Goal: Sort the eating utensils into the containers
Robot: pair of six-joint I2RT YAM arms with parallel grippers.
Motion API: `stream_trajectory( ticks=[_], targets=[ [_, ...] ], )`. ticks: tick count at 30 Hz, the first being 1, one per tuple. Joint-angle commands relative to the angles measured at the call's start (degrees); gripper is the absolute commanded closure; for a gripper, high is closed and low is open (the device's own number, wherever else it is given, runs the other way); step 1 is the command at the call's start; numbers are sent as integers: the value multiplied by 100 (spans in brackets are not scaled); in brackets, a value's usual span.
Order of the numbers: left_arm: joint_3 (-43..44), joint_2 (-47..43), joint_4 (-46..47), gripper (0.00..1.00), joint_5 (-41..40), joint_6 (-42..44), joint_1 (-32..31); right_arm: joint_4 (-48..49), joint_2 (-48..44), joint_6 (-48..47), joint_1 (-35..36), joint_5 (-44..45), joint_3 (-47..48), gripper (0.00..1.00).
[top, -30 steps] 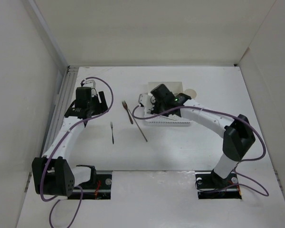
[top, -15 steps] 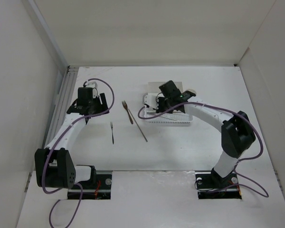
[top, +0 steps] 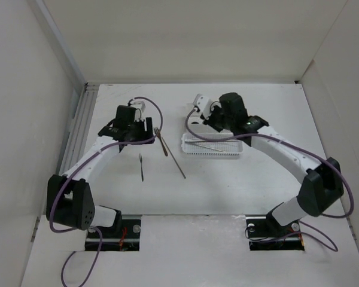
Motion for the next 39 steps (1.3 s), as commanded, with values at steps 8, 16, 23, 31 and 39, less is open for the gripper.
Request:
stream_trajectory(
  ticks=[8,16,23,31,39],
  targets=[
    [241,735,-66,33,271,-857,-1341,1107,-1614,3603,-1189,-226,-1696,65],
    [1058,2070,-769,38,-536,-1967,-2052,1221,-2975,3798,-1189,108,-2603,65],
    [1164,2545,-822,41,-669,-2239,-2238,1222,-4083,3693,-1242,433,-3035,65],
    [1217,3171,-822,56,-783,-2441,-2238,1169,-4454,3639,-1295,584,-3140,65],
    [858,3320,-822,100,-958,-2380,-1931,827,-4691,3639,-1295,636,-3035,65]
  ],
)
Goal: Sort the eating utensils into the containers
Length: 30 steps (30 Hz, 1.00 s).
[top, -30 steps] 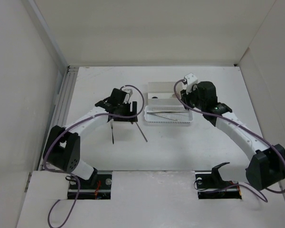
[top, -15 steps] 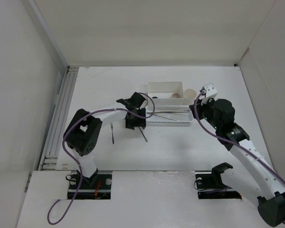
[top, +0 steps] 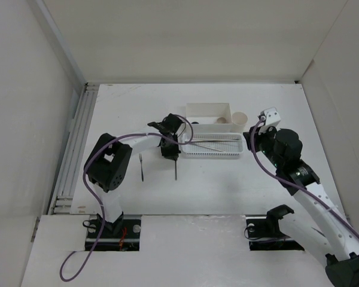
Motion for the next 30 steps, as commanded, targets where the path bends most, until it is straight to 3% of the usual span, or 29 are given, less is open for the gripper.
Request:
stream_trajectory(
  ticks=[1,8,19,24,27,30],
  targets=[
    [-502,378,-203,100,-382,27,270,-2,-187,7,-23,166,80,65],
    [-855,-184,-396,100,-531,605,894,-134,-485,7,-23,298,142,65],
    [-3,-1352,-792,100,-426,1503,1035,6,-486,7,-23,412,247,65],
    [156,-1959,-416,100,-426,2125,553,226,-38,7,-84,272,300,65],
    [156,-2399,233,100,-243,3178,87,497,103,-46,-224,1,361,65],
    [418,-2260,403,100,-31,3786,-316,797,103,-108,-391,-124,309,65]
  ],
)
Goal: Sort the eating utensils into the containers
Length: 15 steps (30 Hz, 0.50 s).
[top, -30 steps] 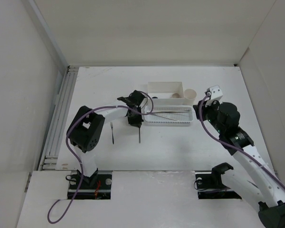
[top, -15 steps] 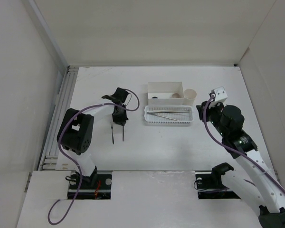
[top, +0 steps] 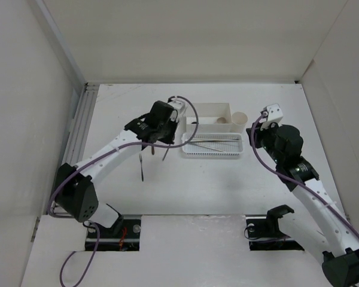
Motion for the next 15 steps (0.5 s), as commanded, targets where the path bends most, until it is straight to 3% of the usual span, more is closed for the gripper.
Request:
stream_trajectory(
  ticks=[1,8,15],
  targets=[
    [635,73,527,100,491,1254,-388,806,-93,-134,-208,-301,145,65],
    [1691,1163,502,100,1247,3668,-1197,886,-154,-407,-261,-249,346,65],
    [2245,2060,457,100,1864,5289,-1514,833,-208,-512,-376,182,847,66]
  ],
)
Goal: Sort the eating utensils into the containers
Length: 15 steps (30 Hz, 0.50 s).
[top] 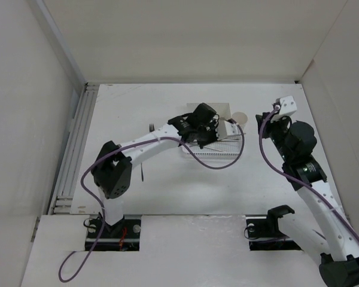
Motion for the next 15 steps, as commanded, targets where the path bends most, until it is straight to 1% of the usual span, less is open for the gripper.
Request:
stream_trajectory(
  ticks=[1,4,8,10,13,15],
  targets=[
    [436,172,8,100,404,1089,-117,372,-116,-136,-50,180,500,66],
    [786,576,8,100,404,1150,-117,372,-116,-250,-50,128,553,66],
    [954,954,-53,100,281,1396,-117,320,-169,-408,-50,127,553,66],
    [955,1043,-115,100,281,1730,-117,319,-169,-479,-50,127,553,66],
    [893,1104,-168,100,281,1888,-117,319,-169,-593,-50,180,553,65],
    [728,1104,-239,100,492,1951,-65,267,-169,-646,-50,180,553,65]
  ],
)
